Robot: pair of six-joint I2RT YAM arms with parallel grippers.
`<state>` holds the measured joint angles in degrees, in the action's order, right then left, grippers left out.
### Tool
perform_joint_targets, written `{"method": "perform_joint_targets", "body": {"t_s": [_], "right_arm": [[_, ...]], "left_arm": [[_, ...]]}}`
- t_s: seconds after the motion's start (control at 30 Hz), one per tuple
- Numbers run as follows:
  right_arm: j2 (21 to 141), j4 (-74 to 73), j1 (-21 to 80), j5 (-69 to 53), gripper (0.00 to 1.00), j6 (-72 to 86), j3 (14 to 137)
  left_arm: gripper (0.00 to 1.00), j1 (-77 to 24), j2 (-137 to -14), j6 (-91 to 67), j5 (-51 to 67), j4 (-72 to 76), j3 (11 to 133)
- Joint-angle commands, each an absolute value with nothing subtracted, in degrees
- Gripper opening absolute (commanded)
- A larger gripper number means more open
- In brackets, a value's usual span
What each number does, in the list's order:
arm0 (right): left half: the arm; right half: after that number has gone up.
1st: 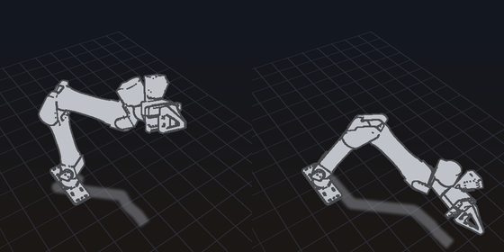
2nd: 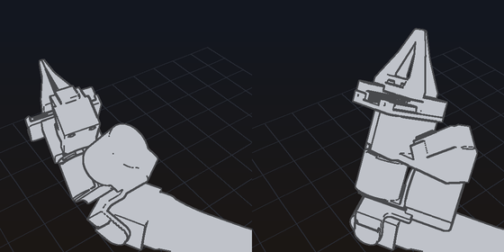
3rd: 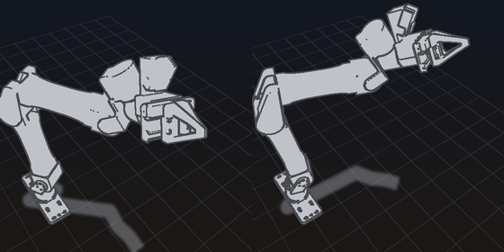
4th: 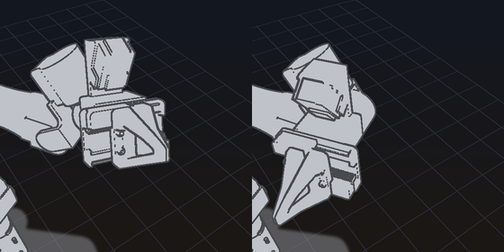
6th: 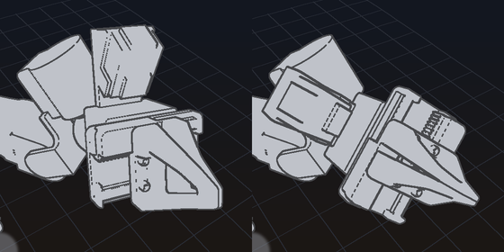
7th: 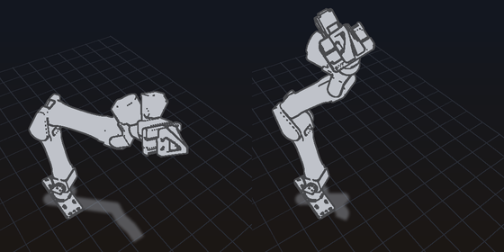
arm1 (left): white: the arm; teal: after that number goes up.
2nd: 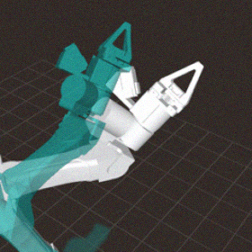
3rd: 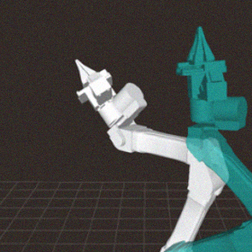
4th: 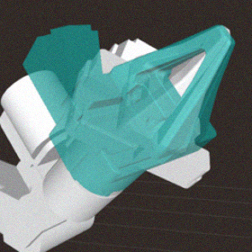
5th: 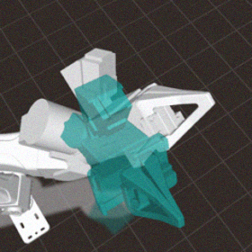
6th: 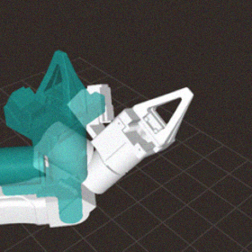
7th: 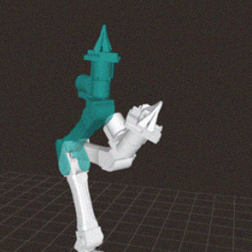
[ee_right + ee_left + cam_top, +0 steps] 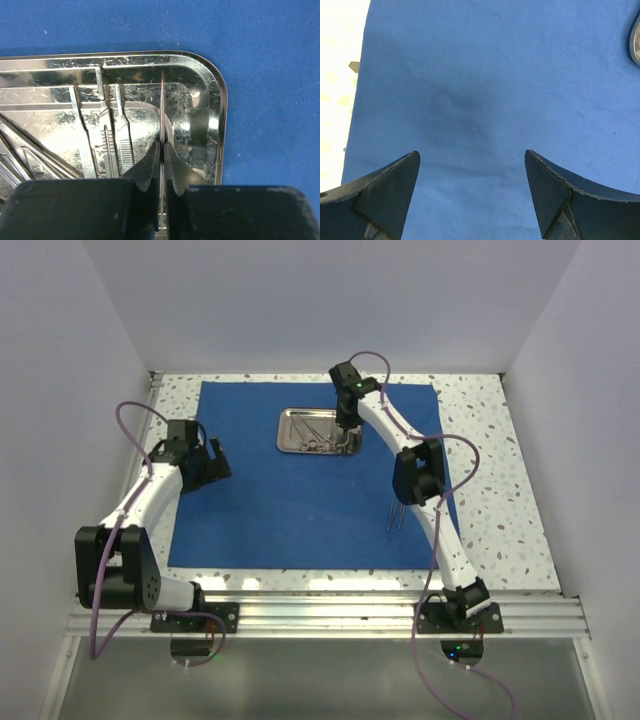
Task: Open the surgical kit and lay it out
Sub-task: Pick up the medical item from the container.
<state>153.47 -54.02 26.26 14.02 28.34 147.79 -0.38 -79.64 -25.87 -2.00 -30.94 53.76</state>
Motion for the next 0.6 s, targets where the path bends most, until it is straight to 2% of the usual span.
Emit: {"method": "perform_joint_targets", "body": {"t_s": [0.0, 0.13, 0.27, 0.37, 0.57], "right_arm": [[156.27, -57.92, 27.07, 13.19, 0.00, 27.78, 148.10], [153.12, -55.82, 26.90, 10.82, 0.00, 26.81, 145.64], [141.46, -48.80, 26.20, 9.32, 0.00, 25.58, 138.71], [131.01, -45.54, 24.88, 9.84, 0.00, 25.23, 130.37], [111.03, -42.45, 24.26, 13.18, 0.00, 22.68, 105.59]], "left_arm": [[0.90, 0.00, -80.24, -24.70, -1.85, -28.65, 55.02], [0.90, 0.00, -80.86, -24.70, -0.97, -29.35, 56.25], [0.90, 0.00, -80.86, -25.31, -0.26, -29.53, 58.79], [0.90, -0.26, -82.26, -26.10, 2.81, -29.09, 61.95], [0.89, -3.94, -88.67, -28.04, 4.48, -27.42, 69.16]]}}
